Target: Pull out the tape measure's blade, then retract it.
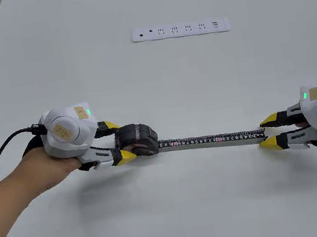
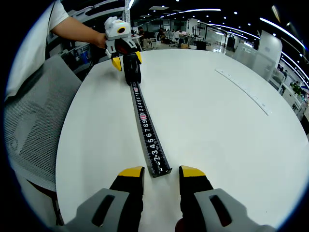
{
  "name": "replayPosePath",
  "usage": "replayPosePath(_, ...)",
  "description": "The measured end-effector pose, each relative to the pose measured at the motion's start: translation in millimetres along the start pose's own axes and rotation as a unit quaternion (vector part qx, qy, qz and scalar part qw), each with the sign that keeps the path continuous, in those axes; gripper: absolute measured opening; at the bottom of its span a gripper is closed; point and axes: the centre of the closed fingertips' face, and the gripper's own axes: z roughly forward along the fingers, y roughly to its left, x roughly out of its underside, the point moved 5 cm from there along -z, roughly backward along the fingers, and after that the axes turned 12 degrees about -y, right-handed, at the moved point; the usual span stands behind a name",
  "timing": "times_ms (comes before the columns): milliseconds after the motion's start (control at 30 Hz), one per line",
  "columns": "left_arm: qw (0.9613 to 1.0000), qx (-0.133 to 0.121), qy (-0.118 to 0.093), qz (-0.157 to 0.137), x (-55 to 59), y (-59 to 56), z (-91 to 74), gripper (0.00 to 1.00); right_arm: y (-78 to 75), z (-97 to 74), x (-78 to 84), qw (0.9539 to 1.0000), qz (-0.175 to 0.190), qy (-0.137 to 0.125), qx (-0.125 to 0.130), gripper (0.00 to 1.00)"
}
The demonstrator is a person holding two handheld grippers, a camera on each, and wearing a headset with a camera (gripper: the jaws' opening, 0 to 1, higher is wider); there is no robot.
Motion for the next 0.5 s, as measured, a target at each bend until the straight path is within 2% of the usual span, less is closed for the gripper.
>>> replayPosePath(167, 1.0, -0.005, -0.007, -0.005, -2.8, 0.1, -3.2, 0.42, 0.5, -1.3, -3.3, 0.9999, 0.005, -0.008, 0.009, 0.28)
replayPosePath(267, 0.9994, -0.006, -0.023, -0.026, -6.8, -1.0, -5.2, 0.46, 1.6, -2.7, -6.5, 0.9995, 0.015, -0.02, 0.019, 0.32)
replayPosePath(333, 0.9994, -0.012, -0.023, -0.021, -6.9, -0.5, -6.9, 0.48, 3.8, -3.8, -7.4, 0.9993, 0.02, -0.023, 0.023, 0.33)
replayPosePath(500, 0.9988, -0.019, -0.033, -0.03, -8.8, -4.0, -10.8, 0.51, 8.5, -6.3, -9.9, 0.9981, 0.031, -0.036, 0.04, 0.36)
